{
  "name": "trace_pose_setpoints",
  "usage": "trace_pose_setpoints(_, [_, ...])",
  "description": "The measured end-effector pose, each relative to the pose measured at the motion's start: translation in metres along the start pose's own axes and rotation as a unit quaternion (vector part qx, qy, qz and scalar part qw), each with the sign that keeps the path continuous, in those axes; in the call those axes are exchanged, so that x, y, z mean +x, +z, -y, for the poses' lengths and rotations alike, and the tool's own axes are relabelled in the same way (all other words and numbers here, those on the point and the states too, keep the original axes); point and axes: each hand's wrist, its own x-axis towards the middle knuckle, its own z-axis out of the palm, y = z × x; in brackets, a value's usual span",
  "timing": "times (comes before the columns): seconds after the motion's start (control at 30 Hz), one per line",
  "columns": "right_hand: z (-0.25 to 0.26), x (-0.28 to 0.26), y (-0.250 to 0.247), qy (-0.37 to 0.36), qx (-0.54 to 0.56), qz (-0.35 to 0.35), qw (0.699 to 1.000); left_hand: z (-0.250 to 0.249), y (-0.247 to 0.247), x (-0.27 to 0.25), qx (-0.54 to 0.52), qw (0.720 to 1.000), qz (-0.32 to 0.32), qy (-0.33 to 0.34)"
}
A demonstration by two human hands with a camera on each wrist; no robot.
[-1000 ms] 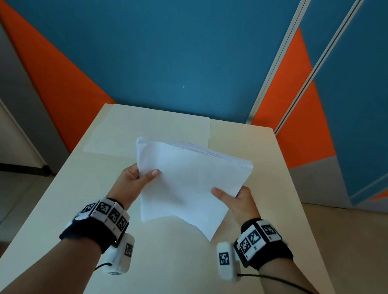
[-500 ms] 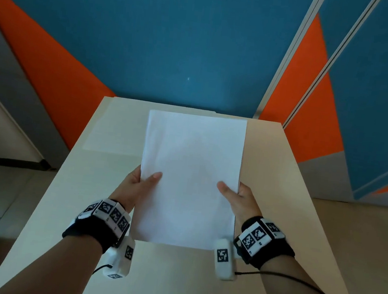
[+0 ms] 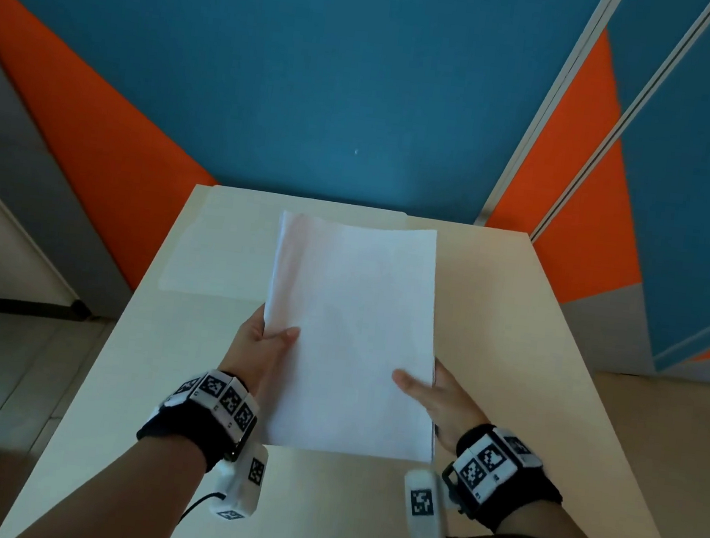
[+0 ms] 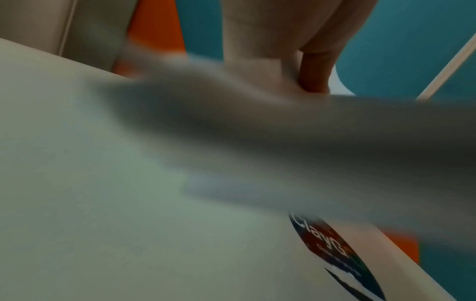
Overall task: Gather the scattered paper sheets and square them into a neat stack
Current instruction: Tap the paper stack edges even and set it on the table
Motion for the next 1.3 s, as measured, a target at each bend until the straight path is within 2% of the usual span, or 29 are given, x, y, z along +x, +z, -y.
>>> trace_pose_setpoints(0.1, [-0.010, 0.010, 0.000, 0.026, -0.036, -0.021, 0.999, 0.002, 0.002, 0.015, -0.001, 1.000, -0.024, -0.020])
trace_pose_setpoints(0.23, [0.001, 0.036, -0.010, -0.014, -0.084, -0.042, 0.995, 0.007, 0.004, 0.049, 0.035, 0.997, -0.030, -0.063])
trace_pose_setpoints(0.33, [0.020, 0.054, -0.025, -0.017, -0.061, -0.048, 0.997, 0.003, 0.002, 0.083, 0.080, 0.990, -0.073, -0.096])
trace_pose_setpoints(0.4, [0.026, 0.065, -0.037, -0.017, -0.045, -0.061, 0.997, 0.001, -0.011, 0.107, 0.138, 0.977, -0.124, -0.109])
trace_pose_setpoints(0.47, [0.030, 0.071, -0.048, -0.027, -0.024, -0.061, 0.997, 0.001, -0.036, 0.130, 0.239, 0.944, -0.195, -0.116])
trace_pose_setpoints(0.53, [0.030, 0.076, -0.057, -0.028, -0.007, -0.059, 0.998, -0.003, -0.061, 0.146, 0.337, 0.895, -0.255, -0.142])
trace_pose_setpoints(0.63, [0.022, 0.087, -0.067, -0.014, 0.000, -0.057, 0.998, -0.011, -0.082, 0.158, 0.395, 0.838, -0.324, -0.191])
trace_pose_setpoints(0.73, [0.018, 0.095, -0.068, -0.013, 0.011, -0.040, 0.999, -0.010, -0.091, 0.166, 0.424, 0.799, -0.358, -0.232])
trace_pose_setpoints(0.87, [0.019, 0.106, -0.063, -0.011, 0.015, -0.028, 0.999, -0.013, -0.095, 0.170, 0.488, 0.754, -0.341, -0.276])
trace_pose_setpoints(0.93, [0.018, 0.111, -0.061, -0.013, 0.013, -0.027, 0.999, -0.013, -0.106, 0.179, 0.508, 0.745, -0.321, -0.290])
trace_pose_setpoints(1.0, [0.018, 0.114, -0.056, -0.006, 0.016, -0.032, 0.999, 0.000, -0.134, 0.200, 0.519, 0.737, -0.287, -0.324])
trace_pose_setpoints(1.1, [0.018, 0.115, -0.052, 0.002, 0.014, -0.030, 0.999, 0.033, -0.183, 0.247, 0.572, 0.705, -0.215, -0.360])
trace_pose_setpoints(1.17, [0.016, 0.112, -0.052, 0.008, 0.007, -0.028, 1.000, 0.025, -0.177, 0.242, 0.599, 0.703, -0.175, -0.342])
trace_pose_setpoints(1.23, [0.013, 0.107, -0.051, 0.004, -0.003, -0.027, 1.000, 0.014, -0.171, 0.235, 0.590, 0.719, -0.158, -0.332])
trace_pose_setpoints(1.3, [0.011, 0.102, -0.051, 0.000, 0.000, -0.024, 1.000, -0.002, -0.155, 0.221, 0.600, 0.712, -0.133, -0.340])
